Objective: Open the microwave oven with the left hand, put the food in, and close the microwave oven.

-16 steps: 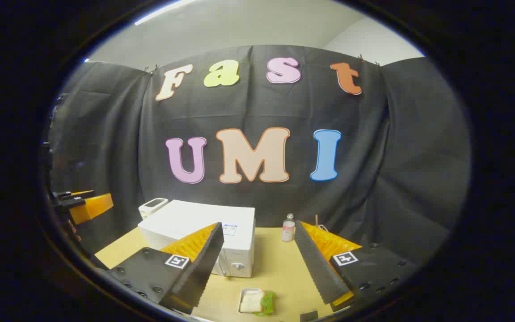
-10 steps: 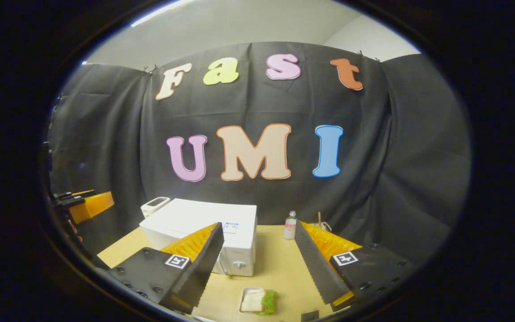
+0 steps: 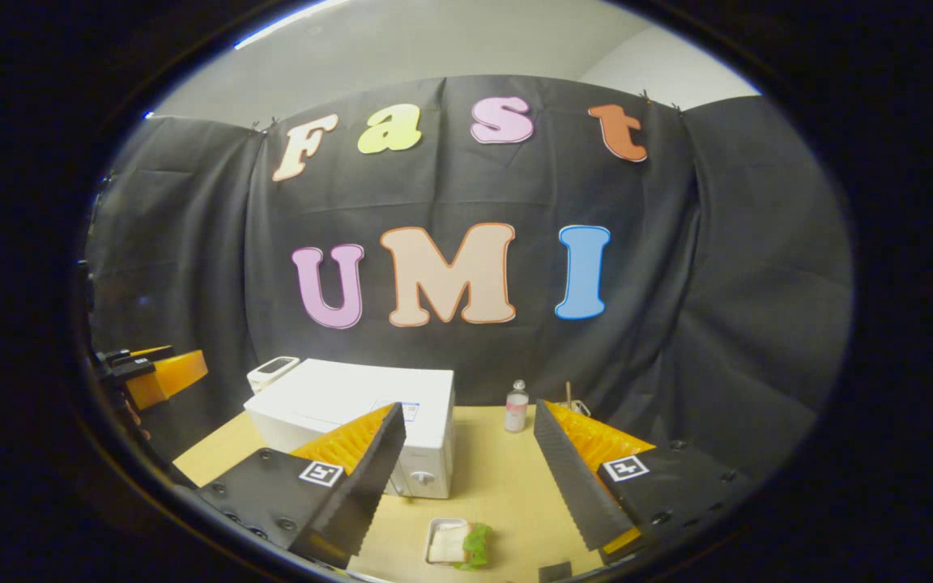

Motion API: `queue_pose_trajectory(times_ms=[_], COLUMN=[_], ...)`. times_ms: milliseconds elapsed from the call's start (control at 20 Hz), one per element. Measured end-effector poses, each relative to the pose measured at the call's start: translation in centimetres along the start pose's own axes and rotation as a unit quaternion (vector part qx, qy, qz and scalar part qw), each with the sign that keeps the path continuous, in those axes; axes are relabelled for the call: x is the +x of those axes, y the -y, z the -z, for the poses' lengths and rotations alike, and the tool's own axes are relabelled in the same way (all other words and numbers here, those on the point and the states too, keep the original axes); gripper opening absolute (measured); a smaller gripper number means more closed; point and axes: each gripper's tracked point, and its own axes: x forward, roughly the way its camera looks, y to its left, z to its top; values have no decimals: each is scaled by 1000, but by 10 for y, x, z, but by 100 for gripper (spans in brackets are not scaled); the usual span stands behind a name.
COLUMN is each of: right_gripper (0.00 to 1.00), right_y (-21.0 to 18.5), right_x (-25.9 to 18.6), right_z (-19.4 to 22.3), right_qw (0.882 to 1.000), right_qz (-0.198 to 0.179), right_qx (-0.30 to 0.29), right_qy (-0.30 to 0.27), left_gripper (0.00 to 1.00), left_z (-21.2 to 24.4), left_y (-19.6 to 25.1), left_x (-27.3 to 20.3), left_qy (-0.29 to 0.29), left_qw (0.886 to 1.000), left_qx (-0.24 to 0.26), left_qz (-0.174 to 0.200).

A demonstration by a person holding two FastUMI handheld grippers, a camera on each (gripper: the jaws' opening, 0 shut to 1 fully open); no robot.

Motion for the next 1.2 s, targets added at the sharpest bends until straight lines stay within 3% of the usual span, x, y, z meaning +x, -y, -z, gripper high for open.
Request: queue_pose_trajectory(times_ms=[500,850,1200], right_gripper=[94,94,94], right_y=[2,17,36], right_x=[-3,-8,-15], right_z=[21,53,69], right_qw=[1000,998,995], right_qz=[15,39,69], right_qx=[10,14,30], right_qy=[-19,-54,-72], left_gripper=[99,93,96], left_z=[47,108,192], left_y=[5,34,73], left_x=[4,10,36], left_qy=[-45,-109,-162], left_qw=[999,992,979], left_qx=[10,16,37], left_qz=[19,67,116])
